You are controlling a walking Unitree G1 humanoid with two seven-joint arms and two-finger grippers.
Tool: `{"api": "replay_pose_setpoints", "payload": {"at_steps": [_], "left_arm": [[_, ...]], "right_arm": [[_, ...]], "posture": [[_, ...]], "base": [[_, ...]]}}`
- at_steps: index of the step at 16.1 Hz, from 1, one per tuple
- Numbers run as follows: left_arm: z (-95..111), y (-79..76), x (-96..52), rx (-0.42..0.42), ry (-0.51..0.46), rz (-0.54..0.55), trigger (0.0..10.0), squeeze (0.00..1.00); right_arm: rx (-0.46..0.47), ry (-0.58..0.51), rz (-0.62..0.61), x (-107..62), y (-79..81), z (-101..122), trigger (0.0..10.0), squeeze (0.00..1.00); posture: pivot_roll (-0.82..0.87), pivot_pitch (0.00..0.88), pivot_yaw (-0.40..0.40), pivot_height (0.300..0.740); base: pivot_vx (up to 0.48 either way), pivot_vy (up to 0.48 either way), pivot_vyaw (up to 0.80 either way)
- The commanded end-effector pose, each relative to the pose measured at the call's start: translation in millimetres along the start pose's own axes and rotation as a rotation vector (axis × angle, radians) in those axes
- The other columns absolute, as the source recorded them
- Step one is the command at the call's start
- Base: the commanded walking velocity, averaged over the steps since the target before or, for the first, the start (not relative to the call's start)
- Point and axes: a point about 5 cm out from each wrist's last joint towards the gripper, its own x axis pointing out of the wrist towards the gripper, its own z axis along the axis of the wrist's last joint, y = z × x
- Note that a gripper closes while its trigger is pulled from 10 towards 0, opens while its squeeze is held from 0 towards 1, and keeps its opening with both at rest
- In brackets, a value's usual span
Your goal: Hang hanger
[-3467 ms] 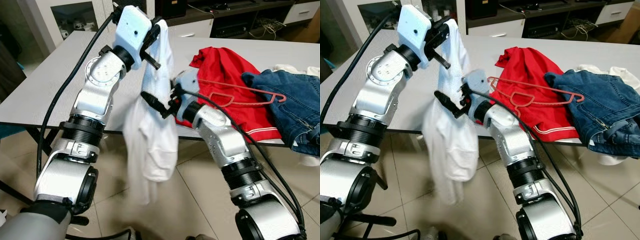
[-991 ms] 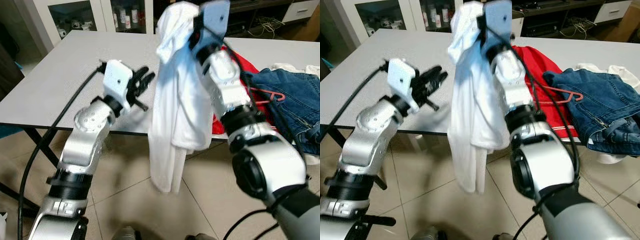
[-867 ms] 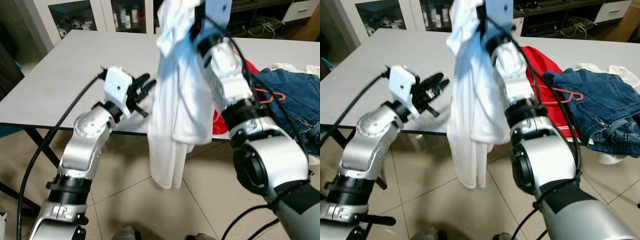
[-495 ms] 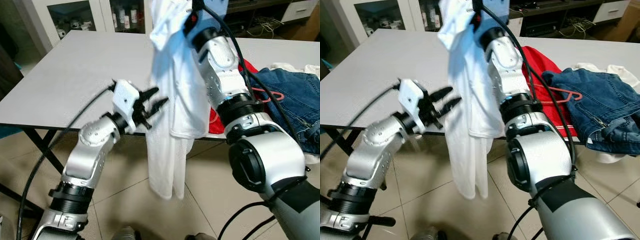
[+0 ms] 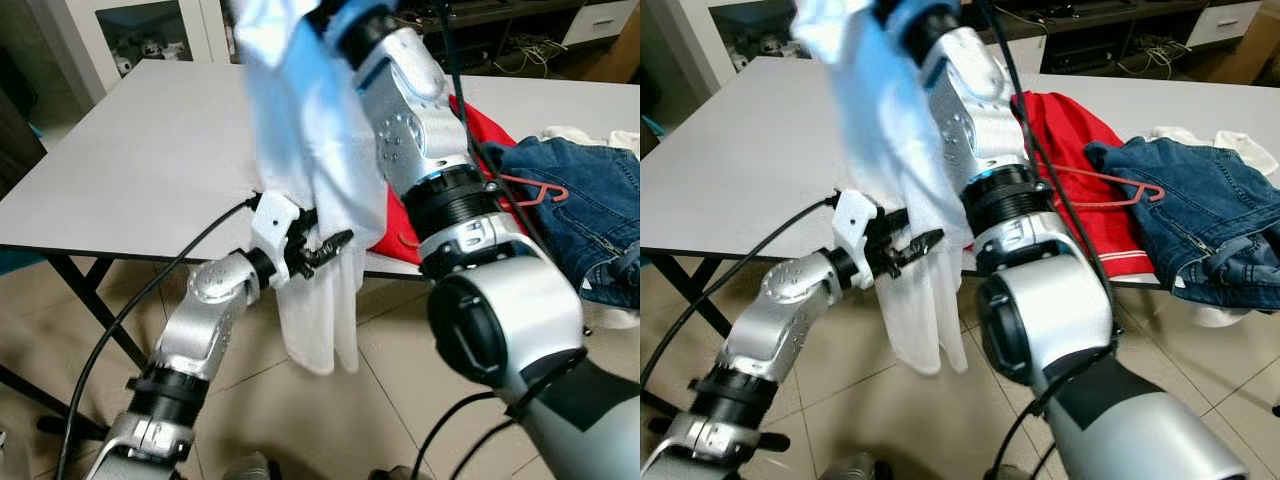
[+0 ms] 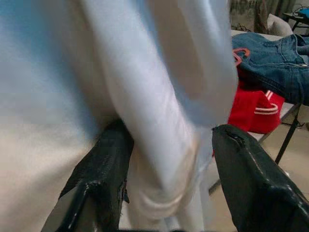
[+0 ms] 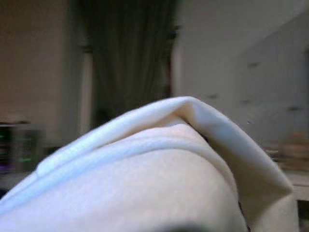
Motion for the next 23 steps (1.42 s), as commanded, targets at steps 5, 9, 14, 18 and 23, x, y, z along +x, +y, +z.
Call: {"api": "replay_pose_setpoints", "payload": {"at_steps": [5, 9, 14, 18, 23], "left_arm": [[23, 25.7, 2.1, 0.076, -0.069, 0.097, 10.0, 0.00], [23, 25.7, 2.1, 0.076, -0.069, 0.097, 10.0, 0.00], [23, 25.7, 2.1, 0.076, -0.069, 0.097, 10.0, 0.00], [23, 25.7, 2.1, 0.076, -0.069, 0.097, 10.0, 0.00], [20, 37.7, -13.7, 0.105, -0.107, 0.228, 10.0, 0.00]], "right_arm": [[0.133, 0.158, 0.148, -28.7, 4.2, -28, 0.0, 0.00], [0.133, 0.158, 0.148, -28.7, 4.2, -28, 0.0, 0.00], [0.133, 0.158, 0.148, -28.7, 4.2, -28, 0.0, 0.00], [0.133, 0.158, 0.148, -28.7, 4.2, -28, 0.0, 0.00], [0.095, 0.184, -0.178, -60.7, -40.2, -38, 0.0, 0.00]], "posture": [[0.02, 0.000, 0.004, 0.740], [0.02, 0.000, 0.004, 0.740], [0.02, 0.000, 0.004, 0.740], [0.02, 0.000, 0.004, 0.740], [0.02, 0.000, 0.012, 0.740]], "base": [[0.000, 0.000, 0.00], [0.000, 0.000, 0.00], [0.000, 0.000, 0.00], [0.000, 0.000, 0.00], [0.000, 0.000, 0.00]]}}
